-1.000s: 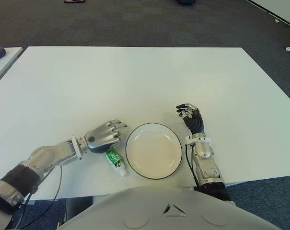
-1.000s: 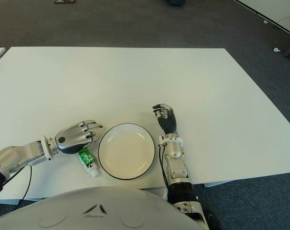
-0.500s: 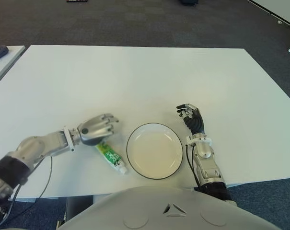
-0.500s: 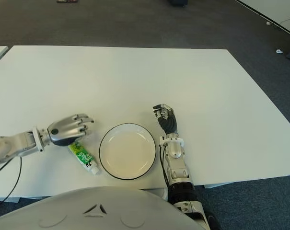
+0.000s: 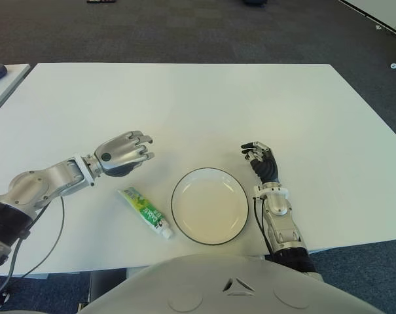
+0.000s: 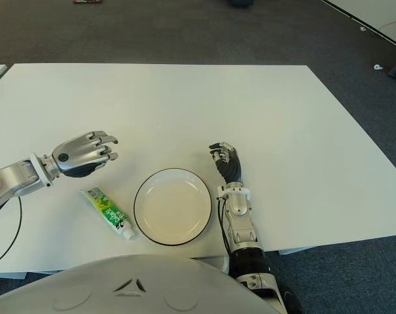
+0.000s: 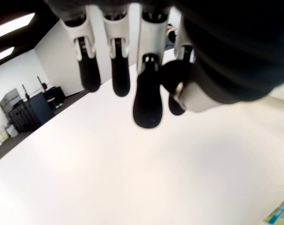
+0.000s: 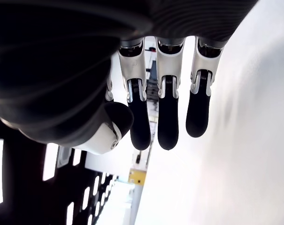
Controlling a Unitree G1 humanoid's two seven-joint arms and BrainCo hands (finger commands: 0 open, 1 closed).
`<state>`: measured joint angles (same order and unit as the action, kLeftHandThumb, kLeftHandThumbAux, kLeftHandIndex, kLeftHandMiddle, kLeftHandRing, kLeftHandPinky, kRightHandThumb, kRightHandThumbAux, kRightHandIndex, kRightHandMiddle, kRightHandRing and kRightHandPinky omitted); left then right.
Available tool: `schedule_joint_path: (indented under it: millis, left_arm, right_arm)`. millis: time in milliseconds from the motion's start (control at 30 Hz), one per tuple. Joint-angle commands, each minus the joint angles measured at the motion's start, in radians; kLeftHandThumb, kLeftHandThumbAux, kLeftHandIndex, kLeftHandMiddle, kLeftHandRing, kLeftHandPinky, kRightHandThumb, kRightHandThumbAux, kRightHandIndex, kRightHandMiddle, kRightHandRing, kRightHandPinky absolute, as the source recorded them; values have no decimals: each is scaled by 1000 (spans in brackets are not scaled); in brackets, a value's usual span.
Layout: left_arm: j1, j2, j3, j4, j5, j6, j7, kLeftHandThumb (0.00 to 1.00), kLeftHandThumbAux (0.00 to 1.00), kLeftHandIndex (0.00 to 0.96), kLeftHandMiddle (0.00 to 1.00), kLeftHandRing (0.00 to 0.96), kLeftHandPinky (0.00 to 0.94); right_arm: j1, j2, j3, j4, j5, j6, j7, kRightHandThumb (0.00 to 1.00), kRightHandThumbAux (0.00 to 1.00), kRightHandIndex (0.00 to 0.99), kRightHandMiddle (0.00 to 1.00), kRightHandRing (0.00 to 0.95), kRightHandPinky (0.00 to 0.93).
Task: Put the toothpaste on the table into the plate.
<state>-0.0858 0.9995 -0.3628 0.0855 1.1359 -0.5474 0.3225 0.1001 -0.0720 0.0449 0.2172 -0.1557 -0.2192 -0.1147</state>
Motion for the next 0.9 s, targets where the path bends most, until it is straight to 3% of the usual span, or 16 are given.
schedule_joint_path:
  millis: [33,167,233,267,333,433,633,900]
  left_arm:
    - [-4,31,63,-22,-74,2,-65,694,712,436,748,722,698]
    - [-1,34,106,-32,-181,-9,-144,688,714,432,688,640,593]
    - [11,40,132,-48,-261,-5,-214,683,716,425,517,453,419]
    - [21,50,150,-69,-308,2,-261,484,685,363,430,376,347]
    - [33,58,173,-96,-355,10,-318,300,655,297,351,306,281]
    - [53,66,208,-140,-412,39,-408,168,609,209,277,243,223]
    - [63,61,243,-162,-415,58,-477,152,465,66,184,169,165]
    - [78,69,279,-189,-400,29,-499,208,293,5,135,120,127]
  right_arm:
    - [-17,8,0,11,4,5,4,710,735,415,397,383,395]
    - [-16,10,-1,11,5,3,7,710,735,414,395,382,399]
    - [-16,10,-1,9,6,2,9,710,735,414,394,381,399]
    - [-15,10,-1,8,6,3,11,709,735,414,393,379,396]
    - [-15,11,-1,7,7,4,13,709,735,414,392,377,392]
    - [-14,12,-1,4,6,8,13,709,735,414,391,375,390]
    - [-13,13,-1,-2,6,18,16,709,735,414,394,376,391]
    - [-13,13,0,-1,5,23,21,708,735,413,387,374,395]
